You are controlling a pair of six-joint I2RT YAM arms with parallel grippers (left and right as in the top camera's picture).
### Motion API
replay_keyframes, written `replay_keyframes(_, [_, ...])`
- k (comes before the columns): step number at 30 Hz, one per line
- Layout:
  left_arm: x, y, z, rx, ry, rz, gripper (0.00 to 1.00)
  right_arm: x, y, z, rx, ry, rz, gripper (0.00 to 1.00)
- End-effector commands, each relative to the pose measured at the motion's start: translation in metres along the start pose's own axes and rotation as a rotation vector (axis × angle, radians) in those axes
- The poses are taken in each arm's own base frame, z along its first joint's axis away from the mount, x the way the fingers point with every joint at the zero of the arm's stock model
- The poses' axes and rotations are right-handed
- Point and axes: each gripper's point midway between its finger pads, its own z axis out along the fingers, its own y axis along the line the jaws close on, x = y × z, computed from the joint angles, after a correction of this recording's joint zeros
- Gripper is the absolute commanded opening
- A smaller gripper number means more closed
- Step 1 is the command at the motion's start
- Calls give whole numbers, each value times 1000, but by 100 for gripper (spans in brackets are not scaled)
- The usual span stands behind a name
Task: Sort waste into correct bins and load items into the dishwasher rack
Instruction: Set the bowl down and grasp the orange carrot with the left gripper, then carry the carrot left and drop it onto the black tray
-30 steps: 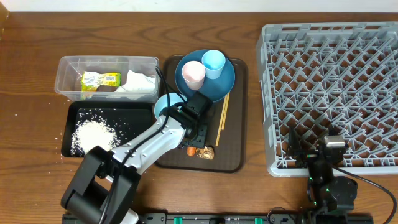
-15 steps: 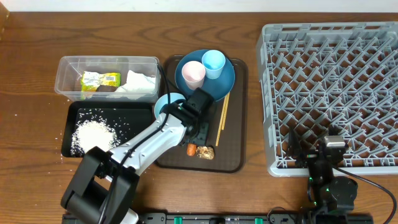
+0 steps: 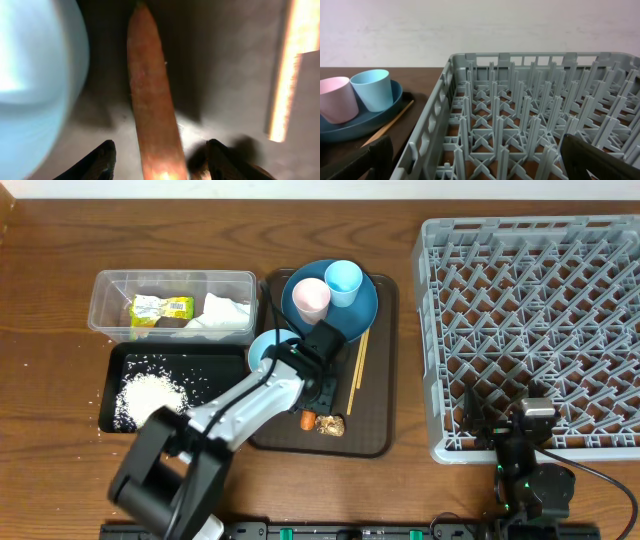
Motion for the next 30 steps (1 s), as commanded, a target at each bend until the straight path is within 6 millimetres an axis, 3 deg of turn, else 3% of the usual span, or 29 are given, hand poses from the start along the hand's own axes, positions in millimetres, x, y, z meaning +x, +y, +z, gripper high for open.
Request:
replay_keyframes(1, [4,4,15,-29,49,13,59,1,0,0,-3,4,-15,99])
replay_keyframes(6, [4,6,17,-40,52,14,52,1,0,0,-3,4,-15,99])
replay_keyframes(15, [4,11,15,-66,50,15,14,1,0,0,-3,4,-15,99])
replay_keyframes(19, [5,12,9,-69,47,15,6,1,0,0,-3,4,-15,99])
replay_keyframes(23, [4,11,-9,-63,31,14,6,1,0,0,-3,4,-15,99])
replay_keyframes(30, [-7,6,-63,-19,-95,14,6,1,0,0,-3,4,-15,99])
